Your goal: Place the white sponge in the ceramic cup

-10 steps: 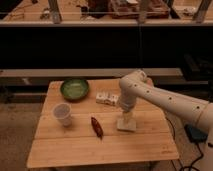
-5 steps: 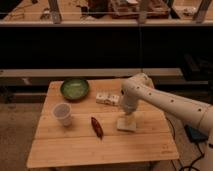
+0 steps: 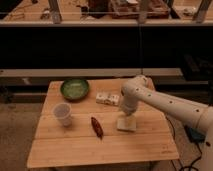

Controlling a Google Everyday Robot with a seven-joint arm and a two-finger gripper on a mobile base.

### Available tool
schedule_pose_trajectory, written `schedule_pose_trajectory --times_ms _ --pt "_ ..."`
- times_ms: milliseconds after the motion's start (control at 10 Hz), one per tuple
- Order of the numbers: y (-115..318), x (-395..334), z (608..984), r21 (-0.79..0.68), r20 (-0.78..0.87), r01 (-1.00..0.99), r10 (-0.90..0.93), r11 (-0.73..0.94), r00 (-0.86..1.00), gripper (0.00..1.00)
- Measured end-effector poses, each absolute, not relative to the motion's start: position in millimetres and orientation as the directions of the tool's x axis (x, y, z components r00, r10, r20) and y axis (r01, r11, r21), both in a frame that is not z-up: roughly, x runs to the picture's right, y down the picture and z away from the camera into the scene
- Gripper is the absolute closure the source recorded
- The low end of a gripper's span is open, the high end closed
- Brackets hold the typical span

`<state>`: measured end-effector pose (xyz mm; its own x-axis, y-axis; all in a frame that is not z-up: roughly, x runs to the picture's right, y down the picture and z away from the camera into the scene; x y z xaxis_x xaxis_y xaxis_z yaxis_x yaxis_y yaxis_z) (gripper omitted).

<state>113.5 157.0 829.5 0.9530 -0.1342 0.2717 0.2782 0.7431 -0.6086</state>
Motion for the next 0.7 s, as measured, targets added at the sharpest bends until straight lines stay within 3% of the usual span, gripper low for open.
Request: schedule_pose_trajectory --times_ms 700 --pt "163 157 825 -0.612 0.198 0.139 -0.019 0.779 0.980 0.35"
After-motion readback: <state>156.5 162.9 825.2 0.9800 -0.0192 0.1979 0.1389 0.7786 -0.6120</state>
